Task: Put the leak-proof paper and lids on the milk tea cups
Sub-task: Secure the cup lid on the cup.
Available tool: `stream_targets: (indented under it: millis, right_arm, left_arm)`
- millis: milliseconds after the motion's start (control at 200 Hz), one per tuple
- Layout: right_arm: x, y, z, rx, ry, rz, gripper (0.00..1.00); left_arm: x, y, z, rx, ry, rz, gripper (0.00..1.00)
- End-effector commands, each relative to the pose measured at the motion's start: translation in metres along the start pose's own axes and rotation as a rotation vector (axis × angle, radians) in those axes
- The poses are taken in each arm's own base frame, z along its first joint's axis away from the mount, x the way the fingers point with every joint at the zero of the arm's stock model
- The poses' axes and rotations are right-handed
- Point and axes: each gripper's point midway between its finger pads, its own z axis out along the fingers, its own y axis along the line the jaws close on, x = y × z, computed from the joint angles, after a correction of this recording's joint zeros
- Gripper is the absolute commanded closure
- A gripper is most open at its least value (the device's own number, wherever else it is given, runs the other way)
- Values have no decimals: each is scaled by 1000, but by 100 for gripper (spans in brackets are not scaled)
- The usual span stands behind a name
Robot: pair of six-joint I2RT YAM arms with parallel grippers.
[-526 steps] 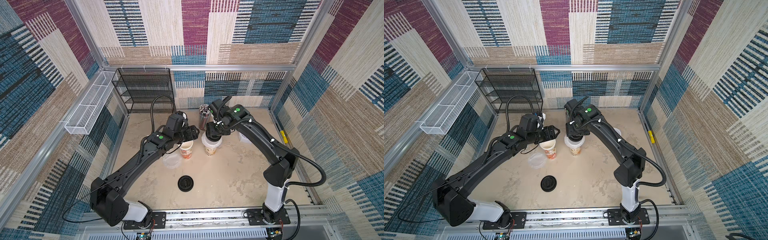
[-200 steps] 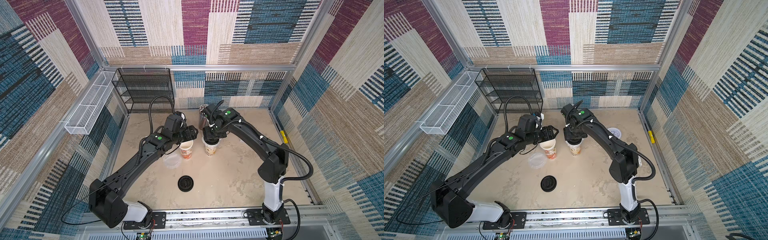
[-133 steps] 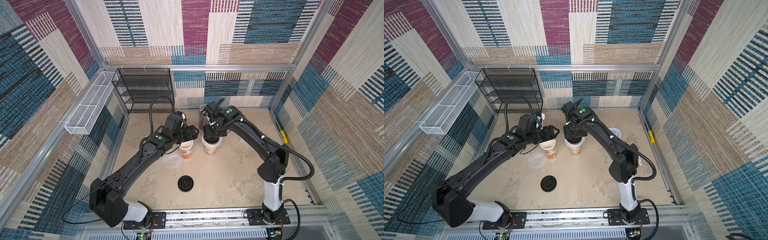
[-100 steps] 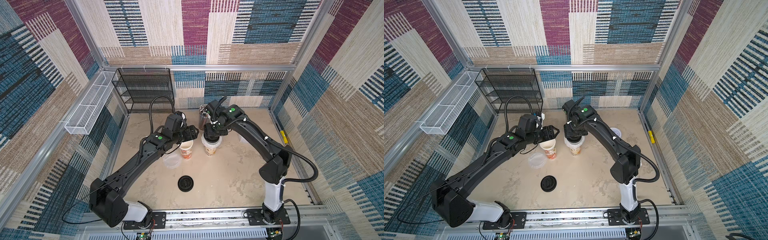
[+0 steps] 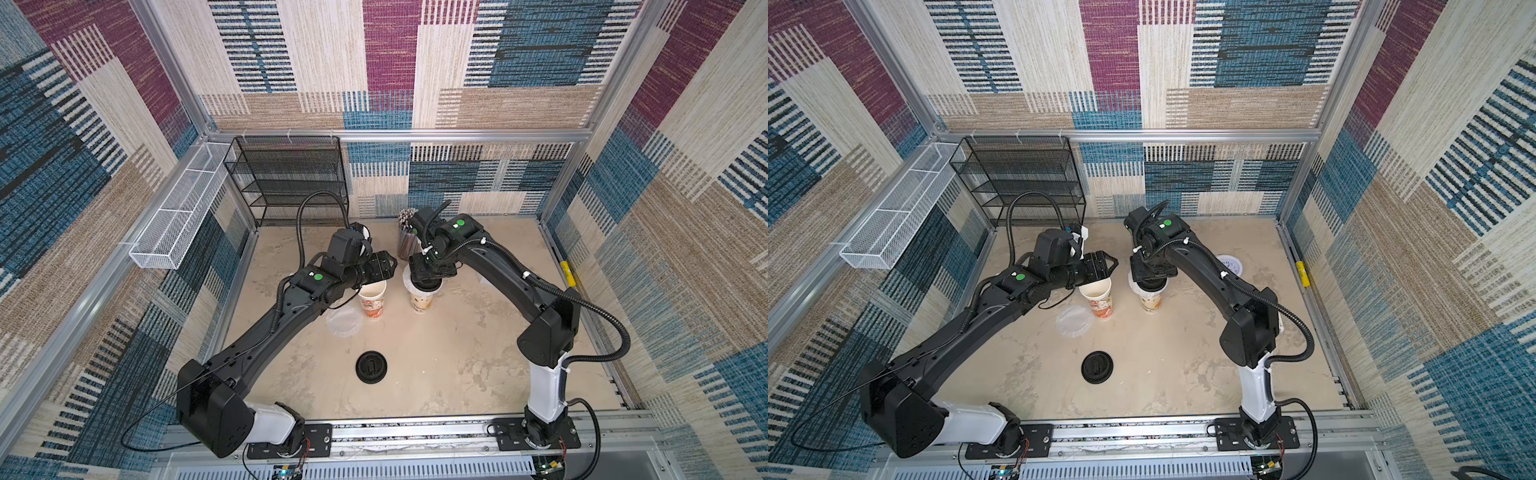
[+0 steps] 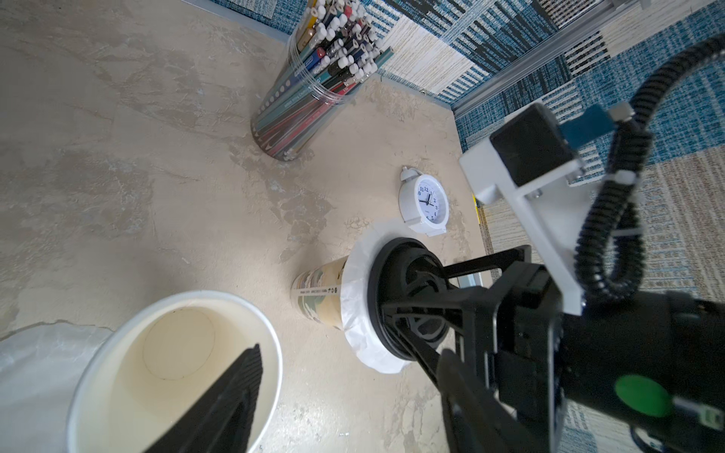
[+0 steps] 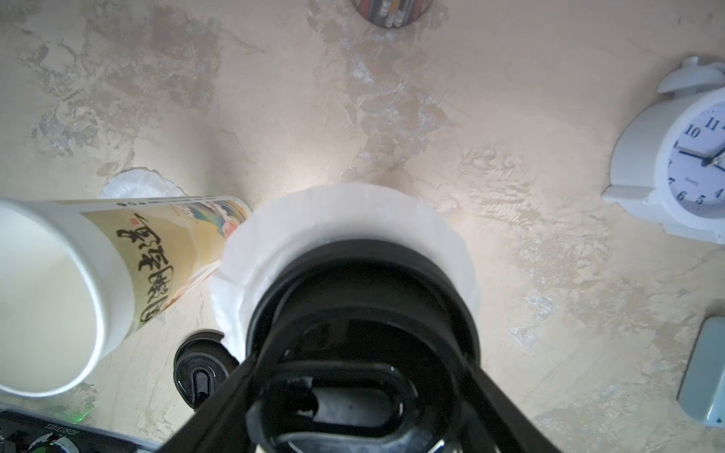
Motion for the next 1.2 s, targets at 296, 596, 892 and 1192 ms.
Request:
stream_targets:
  millis: [296, 596, 892, 1192]
  right_arm:
    - [5, 3, 8, -8, 31, -17, 26]
    - [12, 5, 10, -29, 57, -45, 21]
    - [21, 1, 16, -17, 85, -71, 21]
    - [24, -4, 18, 13, 84, -96, 22]
  left_arm:
    - [-3, -3, 0, 11, -11, -8, 27]
    - [-3, -3, 4, 15, -2, -8, 27]
    - [-3, -2, 4, 10, -6, -11, 27]
    - [-3, -2, 4, 13, -4, -17, 27]
